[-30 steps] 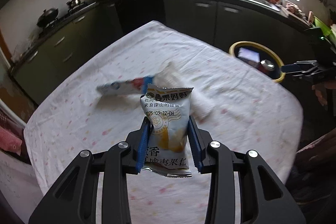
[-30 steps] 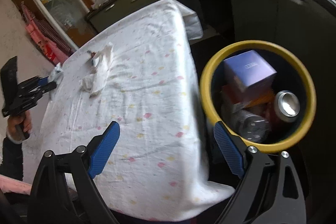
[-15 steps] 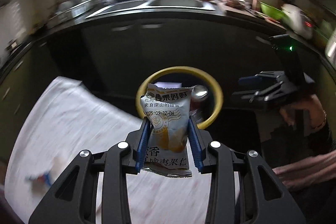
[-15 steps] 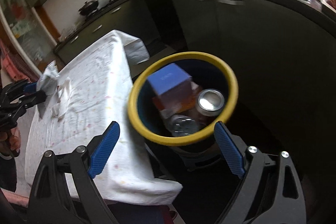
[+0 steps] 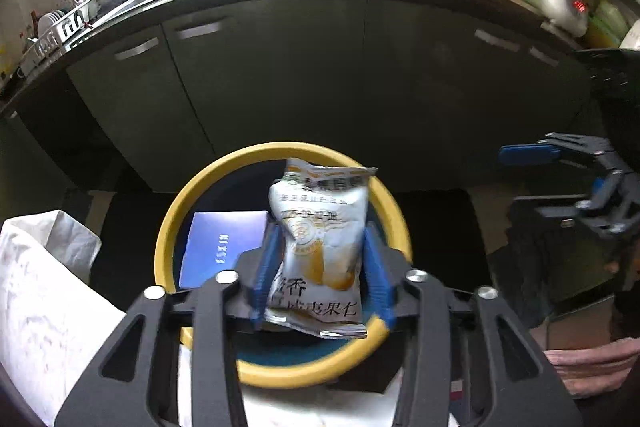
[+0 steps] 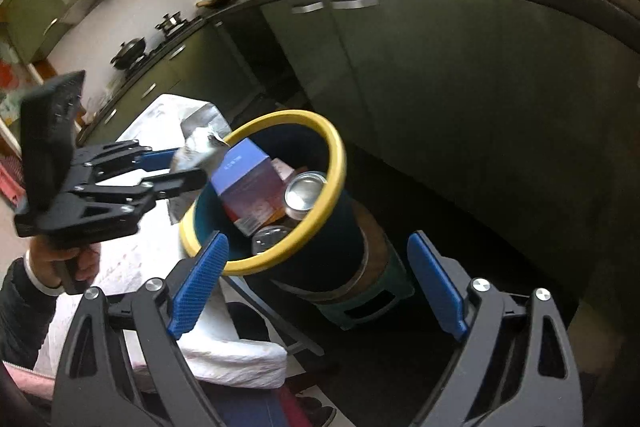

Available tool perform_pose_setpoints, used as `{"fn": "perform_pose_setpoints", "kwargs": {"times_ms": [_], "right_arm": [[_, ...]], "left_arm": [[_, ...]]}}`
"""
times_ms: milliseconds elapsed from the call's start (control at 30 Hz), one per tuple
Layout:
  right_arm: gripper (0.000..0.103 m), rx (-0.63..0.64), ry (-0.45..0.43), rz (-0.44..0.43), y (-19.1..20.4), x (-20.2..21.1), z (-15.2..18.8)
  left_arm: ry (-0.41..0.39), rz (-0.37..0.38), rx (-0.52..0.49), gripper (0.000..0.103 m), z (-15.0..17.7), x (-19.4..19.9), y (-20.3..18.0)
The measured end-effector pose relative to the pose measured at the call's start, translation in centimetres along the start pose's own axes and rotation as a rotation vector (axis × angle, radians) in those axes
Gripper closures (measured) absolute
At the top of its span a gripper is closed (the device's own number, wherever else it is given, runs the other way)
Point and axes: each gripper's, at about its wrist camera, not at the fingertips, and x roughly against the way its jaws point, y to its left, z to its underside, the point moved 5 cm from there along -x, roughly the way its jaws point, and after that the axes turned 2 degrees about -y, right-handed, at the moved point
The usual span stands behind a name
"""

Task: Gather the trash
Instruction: 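Lift the wrapper, carry it over the bin, open the left gripper, then reach the right gripper to the white tissues and grasp them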

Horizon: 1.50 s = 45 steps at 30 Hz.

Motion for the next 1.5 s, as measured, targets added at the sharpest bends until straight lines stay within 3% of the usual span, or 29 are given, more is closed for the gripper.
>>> {"fn": "perform_pose_setpoints", "kwargs": {"times_ms": [133, 233, 500, 733, 1000, 1133, 1333, 1500], "right_arm": [[0.017, -0.008, 0.005, 0.000, -0.2, -0.2, 0.1], [0.017, -0.001, 0.006, -0.008, 0.3, -0.3, 0.2], [0.017, 0.045, 0.019, -0.025, 2.5, -0.7, 0.5], [0.016, 0.126, 0.050, -0.074, 6.8, -1.8, 1.1], [0.015, 0.346, 0.139, -0.228, 18.7, -5.0, 3.2], [0.015, 0.494, 0.173, -0.316, 26.0, -6.5, 5.0], [0.015, 0.730, 0.197, -0.359, 35.9, -9.3, 7.1], [0.015, 0.901, 0.205, -0.369, 42.1, -12.3, 7.7]], "left_arm": [[-0.009, -0.030, -0.002, 0.031, 0.1, -0.2, 0.7], [-0.038, -0.062, 0.004, 0.030, 0.1, 1.3, 1.0], [-0.204, -0.172, 0.123, 0.014, 3.6, 12.9, 2.8], [-0.303, -0.354, 0.280, 0.005, 11.5, 23.3, 3.7], [-0.354, -0.631, 0.512, 0.005, 23.5, 32.7, 5.1], [-0.352, -0.701, 0.603, 0.005, 28.6, 35.0, 5.3], [-0.339, -0.711, 0.709, 0.005, 34.1, 36.0, 6.0], [-0.350, -0.685, 0.757, 0.005, 35.9, 35.7, 6.5]]}}
